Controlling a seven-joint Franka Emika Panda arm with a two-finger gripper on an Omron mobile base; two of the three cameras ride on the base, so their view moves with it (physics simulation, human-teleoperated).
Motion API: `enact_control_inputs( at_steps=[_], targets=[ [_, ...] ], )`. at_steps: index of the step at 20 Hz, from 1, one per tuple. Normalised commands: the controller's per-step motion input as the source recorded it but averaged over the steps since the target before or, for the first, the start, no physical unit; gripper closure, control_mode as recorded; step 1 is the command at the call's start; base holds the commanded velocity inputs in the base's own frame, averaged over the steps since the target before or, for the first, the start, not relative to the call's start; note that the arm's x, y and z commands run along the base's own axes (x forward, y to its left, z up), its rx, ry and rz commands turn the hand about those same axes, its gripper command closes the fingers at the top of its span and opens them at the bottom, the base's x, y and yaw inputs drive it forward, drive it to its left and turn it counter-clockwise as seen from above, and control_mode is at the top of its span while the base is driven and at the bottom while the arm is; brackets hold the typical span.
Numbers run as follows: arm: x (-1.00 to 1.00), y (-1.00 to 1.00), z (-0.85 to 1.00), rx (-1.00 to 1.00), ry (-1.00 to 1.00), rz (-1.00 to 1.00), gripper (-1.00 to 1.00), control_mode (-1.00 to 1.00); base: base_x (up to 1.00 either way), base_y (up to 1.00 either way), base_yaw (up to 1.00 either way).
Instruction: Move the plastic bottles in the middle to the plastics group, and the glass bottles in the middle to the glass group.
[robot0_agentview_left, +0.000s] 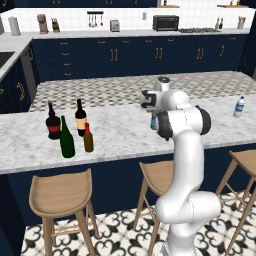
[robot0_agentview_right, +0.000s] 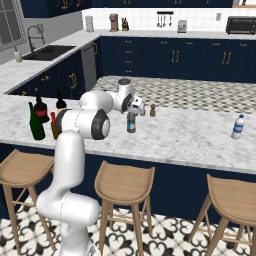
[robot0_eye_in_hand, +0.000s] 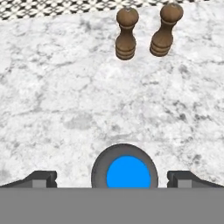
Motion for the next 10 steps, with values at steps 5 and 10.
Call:
enact_control_inputs(
  at_steps=[5, 10],
  targets=[
    [0.00, -0.03, -0.10, 0.00, 0.00, 0.00, 1.00, -1.00, 0.00, 0.00, 0.00],
    [0.00, 0.00, -0.05, 0.00, 0.00, 0.00, 1.00, -1.00, 0.00, 0.00, 0.00]
  ],
)
